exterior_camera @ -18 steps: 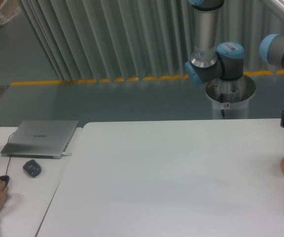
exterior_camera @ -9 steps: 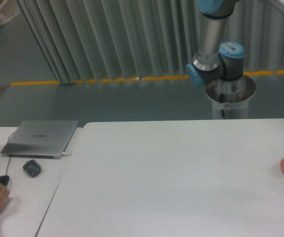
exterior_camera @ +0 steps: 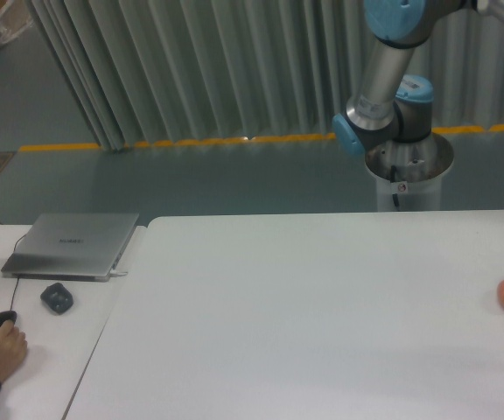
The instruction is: Place the red pepper on the table
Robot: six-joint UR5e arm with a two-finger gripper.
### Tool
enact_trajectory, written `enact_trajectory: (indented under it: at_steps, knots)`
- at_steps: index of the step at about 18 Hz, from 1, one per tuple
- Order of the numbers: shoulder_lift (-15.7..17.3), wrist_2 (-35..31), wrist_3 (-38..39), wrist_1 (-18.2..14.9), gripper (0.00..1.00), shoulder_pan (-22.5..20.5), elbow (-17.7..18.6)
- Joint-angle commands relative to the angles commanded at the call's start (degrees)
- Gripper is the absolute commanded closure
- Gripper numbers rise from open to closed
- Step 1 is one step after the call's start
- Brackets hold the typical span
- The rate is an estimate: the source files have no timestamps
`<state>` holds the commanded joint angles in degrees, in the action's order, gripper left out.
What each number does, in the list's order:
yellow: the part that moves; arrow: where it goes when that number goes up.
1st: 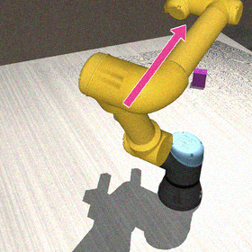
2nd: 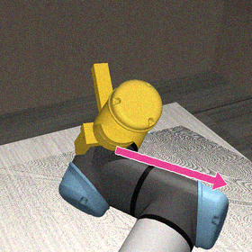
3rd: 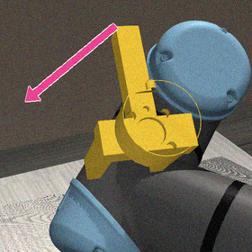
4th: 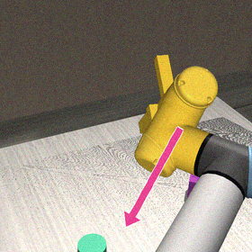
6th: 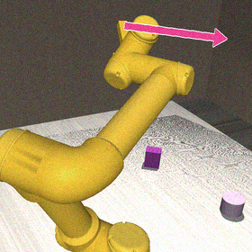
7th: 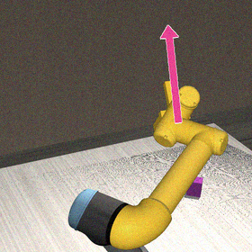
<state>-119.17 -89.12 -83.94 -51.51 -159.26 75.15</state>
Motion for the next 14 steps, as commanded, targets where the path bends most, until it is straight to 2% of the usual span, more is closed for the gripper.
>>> enact_trajectory:
  at_steps: [2, 5, 8, 14]
  knots:
    - [-3.6, 0.1, 0.0, 2.6, 0.0, -1.4, -1.7]
    - [-6.3, 0.1, 0.0, 2.6, 0.0, -1.5, -4.4]
    - [-9.0, 0.1, 0.6, 2.7, 0.0, -2.0, -8.6]
    - [-12.7, 0.0, 0.5, 3.6, 0.0, -2.1, -11.9]
